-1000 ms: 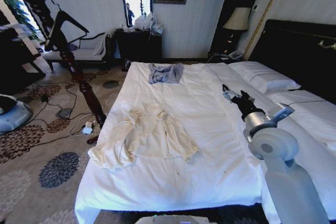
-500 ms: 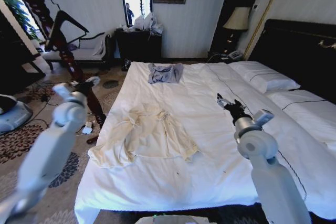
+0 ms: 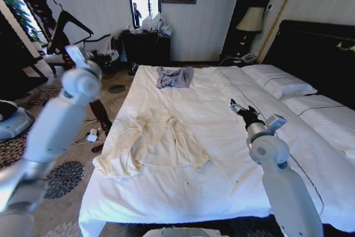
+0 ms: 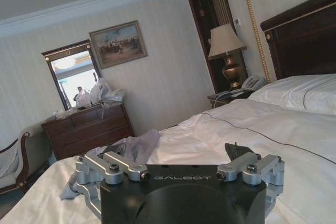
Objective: Pick up the clothes from the bed and hang them on the clothes hanger.
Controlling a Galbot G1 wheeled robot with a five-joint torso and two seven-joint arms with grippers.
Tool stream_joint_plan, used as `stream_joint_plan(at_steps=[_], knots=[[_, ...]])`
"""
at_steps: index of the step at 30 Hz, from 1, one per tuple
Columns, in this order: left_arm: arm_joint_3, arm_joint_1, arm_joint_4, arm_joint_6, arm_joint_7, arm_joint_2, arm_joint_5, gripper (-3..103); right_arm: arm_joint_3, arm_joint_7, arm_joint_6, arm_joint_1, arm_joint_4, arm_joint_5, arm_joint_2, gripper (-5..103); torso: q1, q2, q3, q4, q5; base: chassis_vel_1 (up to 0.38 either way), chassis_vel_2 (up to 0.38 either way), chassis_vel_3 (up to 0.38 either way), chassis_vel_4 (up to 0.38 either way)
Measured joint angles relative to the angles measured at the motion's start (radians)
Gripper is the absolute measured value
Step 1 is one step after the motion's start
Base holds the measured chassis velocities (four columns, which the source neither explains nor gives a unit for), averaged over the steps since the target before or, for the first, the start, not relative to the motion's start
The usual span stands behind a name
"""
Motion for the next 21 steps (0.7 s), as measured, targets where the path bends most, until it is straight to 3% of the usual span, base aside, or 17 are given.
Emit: stream_joint_plan(at_steps=[5, 10, 21], knots=[[0.001, -0.104, 0.020, 0.080, -0.062, 0.066, -0.062, 100, -0.001, 0.000, 0.000, -0.010, 0.010, -0.001, 0.004, 100, 0.000, 0.000, 0.000, 0.0002, -0.0003, 0.000, 0.000, 0.000, 0.000], [-0.031, -0.138, 0.122, 0.134, -0.067, 0.112, -0.058, 100, 0.006, 0.000, 0.000, -0.022, 0.018, 0.000, -0.005, 100, 0.000, 0.000, 0.000, 0.0006, -0.0008, 0.000, 0.000, 0.000, 0.000], [-0.046, -0.159, 0.301, 0.145, -0.042, 0.082, -0.050, 100, 0.020, 0.005, -0.005, -0.057, 0.048, 0.000, -0.007, 100, 0.000, 0.000, 0.000, -0.0001, -0.0004, 0.000, 0.000, 0.000, 0.000]])
